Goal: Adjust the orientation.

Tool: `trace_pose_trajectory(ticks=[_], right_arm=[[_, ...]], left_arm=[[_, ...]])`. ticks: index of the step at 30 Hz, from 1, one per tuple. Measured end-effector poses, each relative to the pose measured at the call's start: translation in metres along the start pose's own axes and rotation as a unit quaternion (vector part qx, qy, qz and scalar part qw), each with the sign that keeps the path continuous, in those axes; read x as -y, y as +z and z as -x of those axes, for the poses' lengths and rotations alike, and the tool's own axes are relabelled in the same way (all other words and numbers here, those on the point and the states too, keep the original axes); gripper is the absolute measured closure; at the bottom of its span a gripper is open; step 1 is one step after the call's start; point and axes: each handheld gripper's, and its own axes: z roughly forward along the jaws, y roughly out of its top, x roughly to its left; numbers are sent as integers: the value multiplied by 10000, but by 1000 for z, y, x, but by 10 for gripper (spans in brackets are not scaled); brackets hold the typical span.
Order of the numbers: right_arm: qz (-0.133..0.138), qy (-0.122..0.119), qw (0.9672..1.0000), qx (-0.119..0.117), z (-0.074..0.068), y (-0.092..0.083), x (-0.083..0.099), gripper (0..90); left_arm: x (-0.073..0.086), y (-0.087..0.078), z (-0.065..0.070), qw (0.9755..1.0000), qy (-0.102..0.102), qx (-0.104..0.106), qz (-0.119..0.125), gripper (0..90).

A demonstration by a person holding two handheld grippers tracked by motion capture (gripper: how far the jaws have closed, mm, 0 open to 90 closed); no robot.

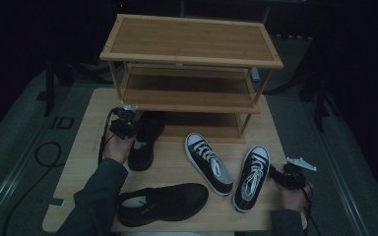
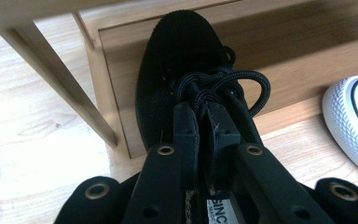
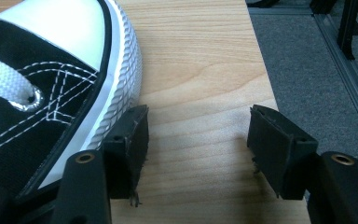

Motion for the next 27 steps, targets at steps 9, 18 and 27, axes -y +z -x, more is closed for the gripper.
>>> trace_pose_trajectory(ticks=[9,18,27], right_arm=[[-1,-1,10000,0,0,0,0,382],[-1,-1,10000,0,0,0,0,382],[-1,-2,10000,2,0,0,0,382]], left_arm=[[-1,5,-2,9999,133,-72,29,835],[0,-13,-9,9995,176,180,175,600],[13,-43,-17,9983,111,437,375,544]])
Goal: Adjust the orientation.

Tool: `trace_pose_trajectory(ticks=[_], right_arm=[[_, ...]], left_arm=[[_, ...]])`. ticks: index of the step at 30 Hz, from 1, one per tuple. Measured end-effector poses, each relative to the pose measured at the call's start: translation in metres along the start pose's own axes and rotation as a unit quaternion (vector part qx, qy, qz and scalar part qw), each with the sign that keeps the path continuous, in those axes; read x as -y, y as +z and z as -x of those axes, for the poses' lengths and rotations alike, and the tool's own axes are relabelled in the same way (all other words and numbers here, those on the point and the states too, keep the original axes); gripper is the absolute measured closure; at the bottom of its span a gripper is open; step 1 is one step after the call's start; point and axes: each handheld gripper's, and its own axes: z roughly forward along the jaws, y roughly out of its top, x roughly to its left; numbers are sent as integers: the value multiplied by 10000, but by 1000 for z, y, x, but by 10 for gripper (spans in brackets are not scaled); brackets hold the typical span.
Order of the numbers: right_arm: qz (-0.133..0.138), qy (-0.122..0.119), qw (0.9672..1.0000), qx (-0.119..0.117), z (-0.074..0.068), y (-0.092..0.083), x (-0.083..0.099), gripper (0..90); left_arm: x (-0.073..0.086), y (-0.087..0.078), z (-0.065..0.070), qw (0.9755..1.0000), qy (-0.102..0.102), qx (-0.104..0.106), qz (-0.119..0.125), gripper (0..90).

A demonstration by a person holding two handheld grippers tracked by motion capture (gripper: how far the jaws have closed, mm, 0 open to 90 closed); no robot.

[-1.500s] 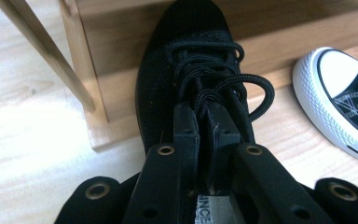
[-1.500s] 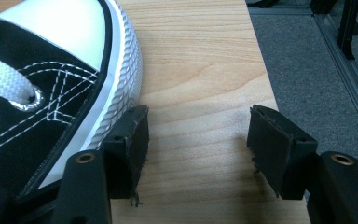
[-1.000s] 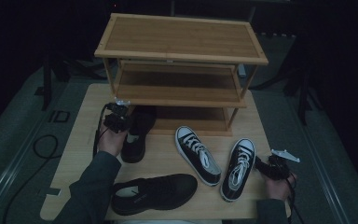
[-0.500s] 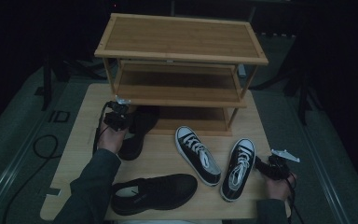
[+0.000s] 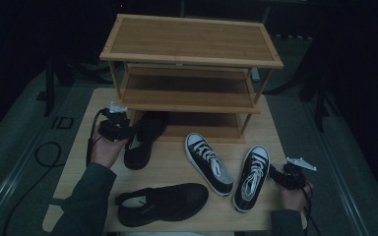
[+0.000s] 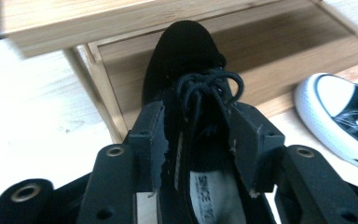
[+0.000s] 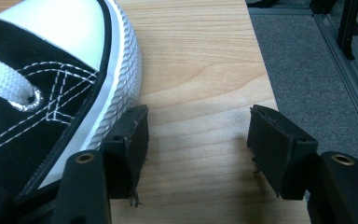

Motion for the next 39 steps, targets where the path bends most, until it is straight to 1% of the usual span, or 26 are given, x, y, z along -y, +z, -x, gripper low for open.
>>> trace_pose_trajectory(ticks=[3,7,10,14,16,18,24,28,31,39], right_arm=[[6,-12,10000,2,0,0,0,382],[-1,4,10000,3,0,0,0,382],[1,1,10000,4,0,0,0,382],[1,2,10000,4,0,0,0,382],[1,1,10000,5,0,0,0,382],[0,4,10000,4,0,0,0,382],[1,2,10000,5,0,0,0,382],[1,3,10000,5,0,0,0,383],[0,4,10000,6,0,0,0,382],[2,11,10000,4,0,0,0,382]], left_arm=[[6,-14,-1,9999,-38,79,98,536],[15,-25,-2,9999,46,106,93,535],[22,-30,-3,9999,110,83,69,531],[34,-37,-6,9999,62,101,117,531],[41,-39,-6,9999,85,95,87,535],[48,-41,-7,9999,58,106,60,542],[66,-42,-10,9998,-21,175,9,564],[75,-40,-10,9997,7,218,-77,583],[82,-37,-10,9996,-26,244,-134,589],[99,-22,-9,9985,-14,277,-464,608]])
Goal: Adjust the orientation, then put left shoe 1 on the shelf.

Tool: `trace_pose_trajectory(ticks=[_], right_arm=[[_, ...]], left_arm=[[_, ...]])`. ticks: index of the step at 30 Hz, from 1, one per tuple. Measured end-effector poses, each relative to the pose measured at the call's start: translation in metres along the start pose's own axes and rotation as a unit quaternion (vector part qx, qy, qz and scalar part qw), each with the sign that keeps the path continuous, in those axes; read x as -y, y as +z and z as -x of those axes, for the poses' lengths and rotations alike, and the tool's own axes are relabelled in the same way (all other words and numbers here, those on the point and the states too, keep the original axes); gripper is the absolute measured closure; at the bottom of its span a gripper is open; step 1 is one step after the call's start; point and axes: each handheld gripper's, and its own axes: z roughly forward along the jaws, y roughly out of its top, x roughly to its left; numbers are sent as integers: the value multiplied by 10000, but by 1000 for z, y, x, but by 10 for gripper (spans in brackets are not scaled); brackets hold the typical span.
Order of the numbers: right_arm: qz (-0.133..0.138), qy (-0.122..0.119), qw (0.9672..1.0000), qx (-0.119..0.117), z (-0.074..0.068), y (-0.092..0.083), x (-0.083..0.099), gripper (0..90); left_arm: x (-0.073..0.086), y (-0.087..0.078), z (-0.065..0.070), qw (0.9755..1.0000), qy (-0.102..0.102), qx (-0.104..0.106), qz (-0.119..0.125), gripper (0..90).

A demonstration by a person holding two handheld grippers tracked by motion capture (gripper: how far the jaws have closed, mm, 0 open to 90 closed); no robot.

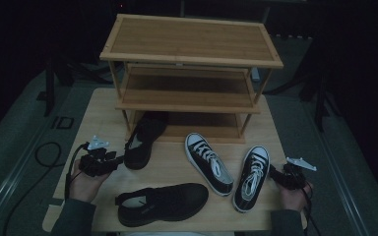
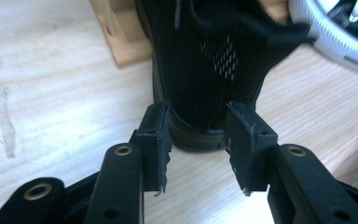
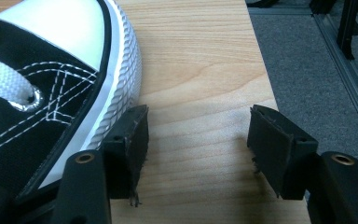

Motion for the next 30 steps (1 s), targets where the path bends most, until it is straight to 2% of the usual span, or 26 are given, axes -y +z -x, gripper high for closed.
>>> trace_pose_trajectory(ticks=[9,16,17,20,30], right_arm=[[1,0,10000,1,0,0,0,382],[0,0,10000,0,0,0,0,382],[1,-3,10000,0,0,0,0,382],[1,-3,10000,0,0,0,0,382],[0,-5,10000,3,0,0,0,382]], left_arm=[[13,18,7,9994,71,117,-309,665],[19,28,9,9985,158,107,-522,748],[19,30,10,9984,161,91,-529,784],[21,32,9,9982,126,70,-584,810],[23,38,7,9977,93,6,-667,822]])
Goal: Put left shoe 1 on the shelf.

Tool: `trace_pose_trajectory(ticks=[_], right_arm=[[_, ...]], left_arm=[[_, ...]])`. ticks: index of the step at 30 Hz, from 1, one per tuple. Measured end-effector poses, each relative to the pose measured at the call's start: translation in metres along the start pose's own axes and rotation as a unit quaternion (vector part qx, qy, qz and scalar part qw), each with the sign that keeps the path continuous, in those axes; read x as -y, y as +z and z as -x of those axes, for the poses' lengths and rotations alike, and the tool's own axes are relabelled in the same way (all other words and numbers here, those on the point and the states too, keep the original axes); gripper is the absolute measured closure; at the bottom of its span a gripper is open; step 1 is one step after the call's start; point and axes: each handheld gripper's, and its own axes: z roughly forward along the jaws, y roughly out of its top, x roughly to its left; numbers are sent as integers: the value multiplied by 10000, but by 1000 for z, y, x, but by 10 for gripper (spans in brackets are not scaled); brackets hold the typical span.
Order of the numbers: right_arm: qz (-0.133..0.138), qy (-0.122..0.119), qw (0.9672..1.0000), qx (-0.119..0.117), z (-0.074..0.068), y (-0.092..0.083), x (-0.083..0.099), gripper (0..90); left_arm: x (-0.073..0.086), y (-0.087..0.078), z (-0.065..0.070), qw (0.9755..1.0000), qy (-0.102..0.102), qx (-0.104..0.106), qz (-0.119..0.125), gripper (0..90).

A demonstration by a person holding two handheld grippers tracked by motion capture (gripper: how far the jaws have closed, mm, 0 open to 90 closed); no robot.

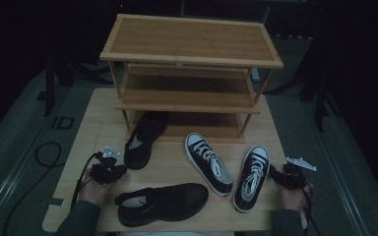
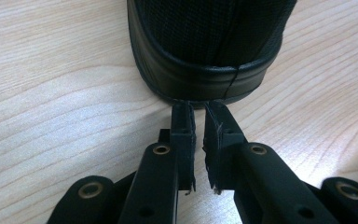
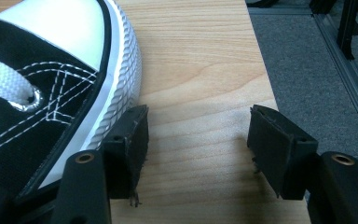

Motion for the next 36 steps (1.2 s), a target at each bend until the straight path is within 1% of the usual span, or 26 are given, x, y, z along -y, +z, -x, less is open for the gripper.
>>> trace_pose_trajectory(ticks=[5,10,12,15,16,17,22,24,26,27,31,32,33,34,35,36], right_arm=[[0,-6,10000,3,0,0,0,381],[0,-6,10000,4,0,0,0,381],[0,-7,10000,5,0,0,0,381],[0,-6,10000,6,0,0,0,381],[0,-6,10000,6,0,0,0,381],[0,-6,10000,6,0,0,0,381],[-1,-6,10000,6,0,0,0,381],[0,-6,10000,5,0,0,0,381],[0,-5,10000,6,0,0,0,381],[0,-6,10000,6,0,0,0,381],[3,-7,10000,6,0,0,0,380],[3,-7,10000,6,0,0,0,380],[2,-5,10000,7,0,0,0,380],[2,-5,10000,7,0,0,0,380],[2,-5,10000,8,0,0,0,380],[2,-5,10000,7,0,0,0,380]], left_arm=[[-1,4,1,10000,31,-27,-58,822],[-3,4,1,10000,54,-30,-74,823],[-4,4,2,9999,61,8,-85,823],[-7,6,6,9999,148,48,-71,823],[-7,6,6,9999,148,48,-71,823],[-10,7,9,9998,188,68,-28,823],[-17,10,15,9996,260,60,25,823],[-20,10,16,9998,212,8,34,817],[-21,10,16,9998,175,43,56,818],[-22,10,19,9997,216,96,94,818],[-23,11,29,9987,453,216,36,819],[-23,11,29,9987,453,216,36,819],[-23,14,33,9981,545,271,10,819],[-23,14,33,9981,545,271,10,818],[-23,17,37,9971,683,337,-62,818],[-24,19,38,9966,742,345,-76,818]])
